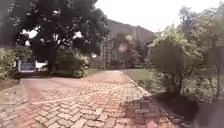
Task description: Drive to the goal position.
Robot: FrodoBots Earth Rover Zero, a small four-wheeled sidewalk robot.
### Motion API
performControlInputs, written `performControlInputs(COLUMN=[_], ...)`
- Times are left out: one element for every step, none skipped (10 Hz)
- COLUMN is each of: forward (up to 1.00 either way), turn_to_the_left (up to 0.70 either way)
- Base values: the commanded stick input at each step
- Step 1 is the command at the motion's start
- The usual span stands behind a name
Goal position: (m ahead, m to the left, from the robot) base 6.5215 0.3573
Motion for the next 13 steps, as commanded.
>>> performControlInputs(forward=[0.7,0.7,0.7,0.7,0.7,0.7,0.7,0.7,0.7,0.7,0.7,0.7,0.7], turn_to_the_left=[0.0,0.0,0.0,0.0,0.0,0.0,0.0,0.0,0.0,0.0,0.0,0.0,0.0])
